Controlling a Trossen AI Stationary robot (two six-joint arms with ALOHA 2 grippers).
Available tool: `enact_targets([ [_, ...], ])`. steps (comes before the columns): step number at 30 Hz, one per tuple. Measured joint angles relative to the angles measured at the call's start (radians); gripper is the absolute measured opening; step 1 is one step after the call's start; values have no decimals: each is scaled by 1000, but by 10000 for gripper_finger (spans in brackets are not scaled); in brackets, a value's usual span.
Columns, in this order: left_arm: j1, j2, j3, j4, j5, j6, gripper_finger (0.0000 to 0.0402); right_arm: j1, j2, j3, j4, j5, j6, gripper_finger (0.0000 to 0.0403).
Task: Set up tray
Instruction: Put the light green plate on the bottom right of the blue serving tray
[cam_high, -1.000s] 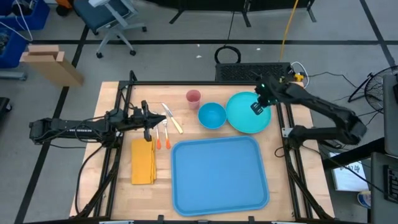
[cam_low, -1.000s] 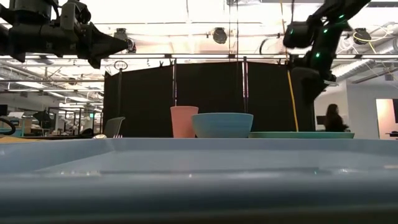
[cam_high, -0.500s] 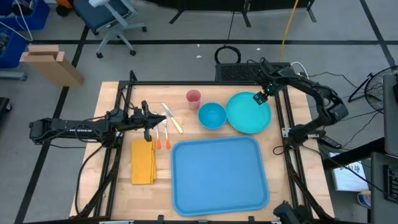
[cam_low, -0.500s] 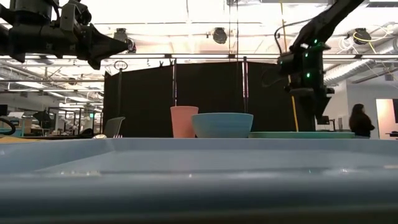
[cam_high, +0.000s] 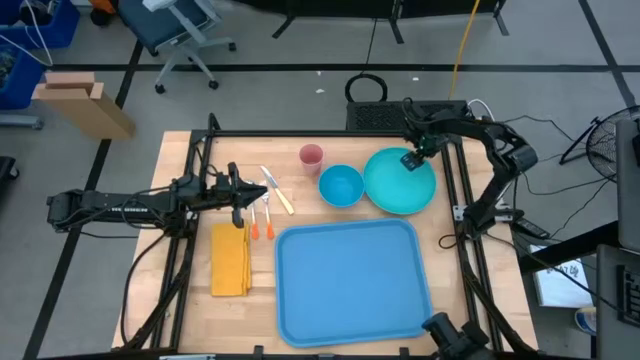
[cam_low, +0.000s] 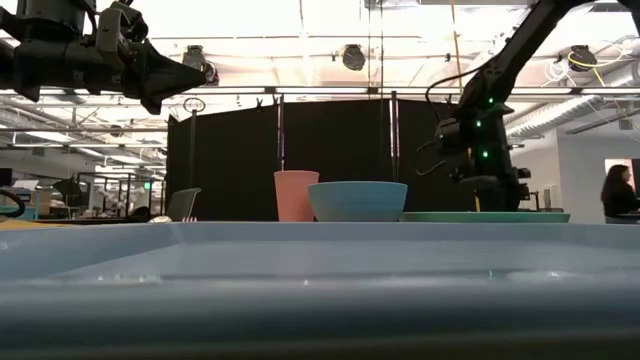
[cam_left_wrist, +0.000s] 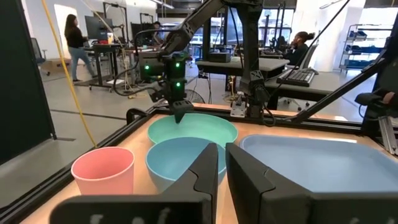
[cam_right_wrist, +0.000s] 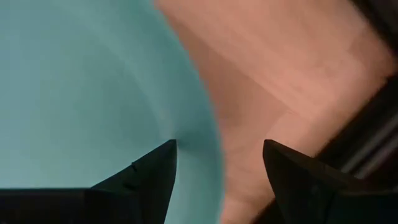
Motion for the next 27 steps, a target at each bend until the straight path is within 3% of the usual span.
enact_targets([
  [7, -1, 0, 0, -1, 1, 0, 37, 1, 9, 3, -2, -26, -11, 176],
  [16, -1, 0, 0, 2, -2, 0, 37, -1, 37, 7, -18, -28, -35, 19],
  [22, -1, 0, 0, 9, -2, -1, 37, -31, -3, 3, -16, -52, -31, 8],
  [27, -1, 0, 0, 21, -2, -20, 37, -77, -107, 0, -14, -132, -19, 1],
])
